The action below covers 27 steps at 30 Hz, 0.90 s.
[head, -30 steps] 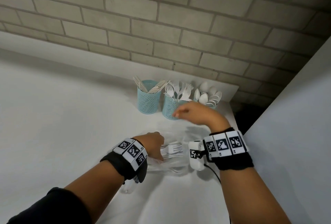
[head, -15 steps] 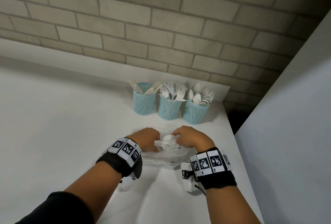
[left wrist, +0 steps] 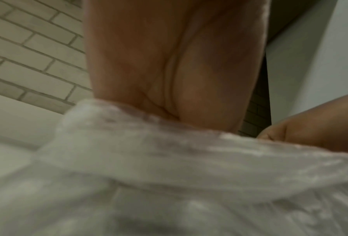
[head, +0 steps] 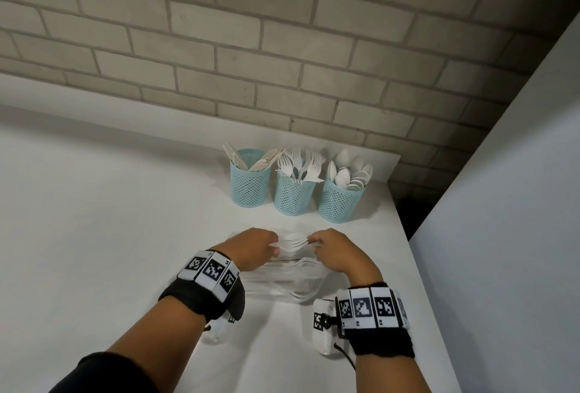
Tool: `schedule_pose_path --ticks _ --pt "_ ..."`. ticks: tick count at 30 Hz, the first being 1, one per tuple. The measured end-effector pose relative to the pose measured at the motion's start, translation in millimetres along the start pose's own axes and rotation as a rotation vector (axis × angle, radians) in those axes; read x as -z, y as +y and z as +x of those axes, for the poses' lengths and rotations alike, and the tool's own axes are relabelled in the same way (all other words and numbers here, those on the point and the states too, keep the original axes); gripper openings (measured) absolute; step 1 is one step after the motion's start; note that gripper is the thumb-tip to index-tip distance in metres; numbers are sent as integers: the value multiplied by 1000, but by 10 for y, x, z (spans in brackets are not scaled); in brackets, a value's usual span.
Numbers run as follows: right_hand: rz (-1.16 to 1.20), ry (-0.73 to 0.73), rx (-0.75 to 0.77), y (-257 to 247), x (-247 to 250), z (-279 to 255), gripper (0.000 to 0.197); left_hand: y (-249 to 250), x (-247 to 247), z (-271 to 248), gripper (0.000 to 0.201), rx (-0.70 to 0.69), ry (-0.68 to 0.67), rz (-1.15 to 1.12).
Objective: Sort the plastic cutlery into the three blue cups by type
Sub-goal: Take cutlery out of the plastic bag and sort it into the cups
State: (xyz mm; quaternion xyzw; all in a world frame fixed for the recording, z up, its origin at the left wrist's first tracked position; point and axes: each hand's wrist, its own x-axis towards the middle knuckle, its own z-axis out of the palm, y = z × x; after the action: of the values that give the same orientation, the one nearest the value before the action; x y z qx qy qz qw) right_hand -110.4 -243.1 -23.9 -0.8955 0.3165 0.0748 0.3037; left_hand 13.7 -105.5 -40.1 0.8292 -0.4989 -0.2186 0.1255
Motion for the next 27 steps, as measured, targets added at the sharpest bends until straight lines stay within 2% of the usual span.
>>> schedule_pose_path --ticks 6,13,16,19,27 --pt "37 11 1 9 -66 -8 41 46 -124 -44 36 -33 -87 55" --pt "47 49 23 26 -60 -31 42 69 -130 -40 26 -24 -58 39" --pt "46 72 19 41 -63 -51 41 55 -137 -36 16 -27 5 22" --pt "70 115 -1 67 -75 -62 40 21 -138 -31 39 -5 71 -24" --pt "137 146 -6 99 -85 -105 41 10 -88 -94 58 -2 138 -246"
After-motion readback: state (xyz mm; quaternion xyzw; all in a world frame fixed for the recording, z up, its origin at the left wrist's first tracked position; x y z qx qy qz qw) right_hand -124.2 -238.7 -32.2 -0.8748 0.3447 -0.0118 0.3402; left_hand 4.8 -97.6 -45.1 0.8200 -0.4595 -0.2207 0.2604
